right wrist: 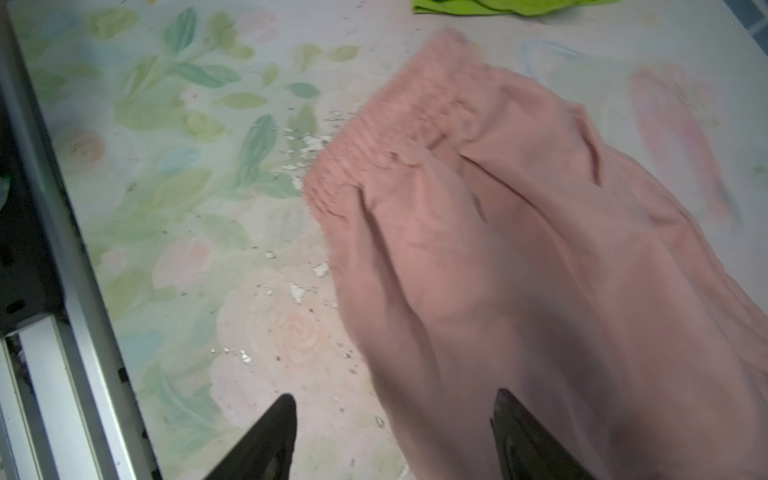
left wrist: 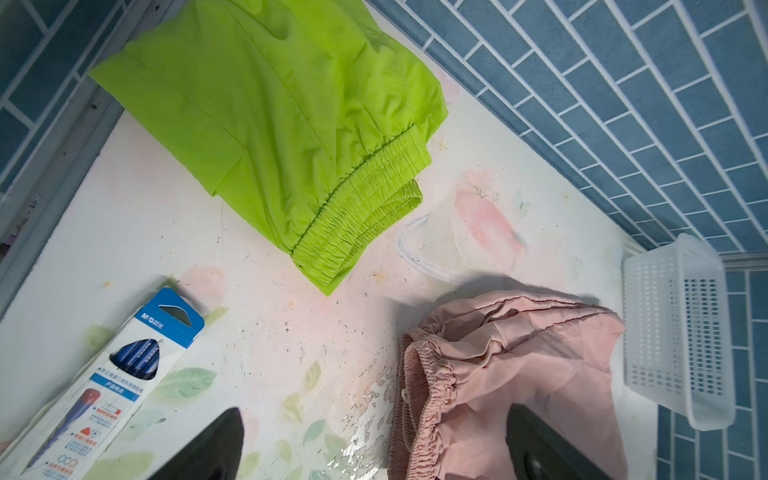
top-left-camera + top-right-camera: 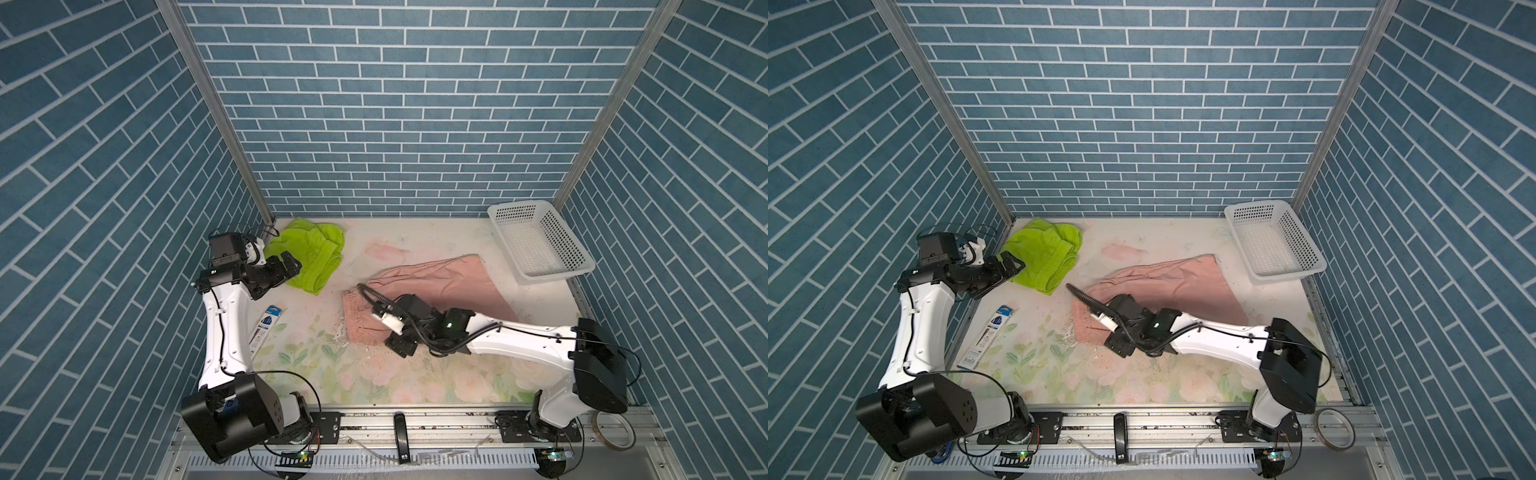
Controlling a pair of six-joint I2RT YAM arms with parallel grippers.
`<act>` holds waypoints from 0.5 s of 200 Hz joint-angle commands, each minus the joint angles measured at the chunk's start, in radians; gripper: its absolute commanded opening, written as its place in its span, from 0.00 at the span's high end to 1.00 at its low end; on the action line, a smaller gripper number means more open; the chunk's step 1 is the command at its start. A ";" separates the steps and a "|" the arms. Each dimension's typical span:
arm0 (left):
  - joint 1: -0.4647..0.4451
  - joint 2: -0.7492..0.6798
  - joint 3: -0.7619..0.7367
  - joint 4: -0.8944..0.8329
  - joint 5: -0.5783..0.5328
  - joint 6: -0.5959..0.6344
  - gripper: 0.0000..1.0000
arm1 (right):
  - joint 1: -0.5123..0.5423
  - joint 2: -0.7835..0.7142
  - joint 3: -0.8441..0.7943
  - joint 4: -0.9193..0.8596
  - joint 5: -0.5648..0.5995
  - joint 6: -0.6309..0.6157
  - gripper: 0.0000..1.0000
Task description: Fold and stack the shorts
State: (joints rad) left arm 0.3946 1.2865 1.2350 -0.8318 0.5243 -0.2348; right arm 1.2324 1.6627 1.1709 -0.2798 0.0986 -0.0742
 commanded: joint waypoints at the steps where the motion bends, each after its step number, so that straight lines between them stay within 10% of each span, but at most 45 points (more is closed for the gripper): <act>1: 0.014 -0.034 -0.023 0.002 0.038 -0.016 0.00 | 0.054 0.097 0.080 0.028 0.073 -0.194 0.24; 100: 0.028 -0.105 -0.184 0.044 0.010 -0.037 0.00 | 0.065 0.387 0.239 0.129 0.239 -0.315 0.22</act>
State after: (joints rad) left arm 0.4145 1.1923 1.0946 -0.8196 0.4995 -0.2478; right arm 1.3067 2.0212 1.3731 -0.1879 0.2775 -0.3180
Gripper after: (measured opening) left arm 0.996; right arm 0.781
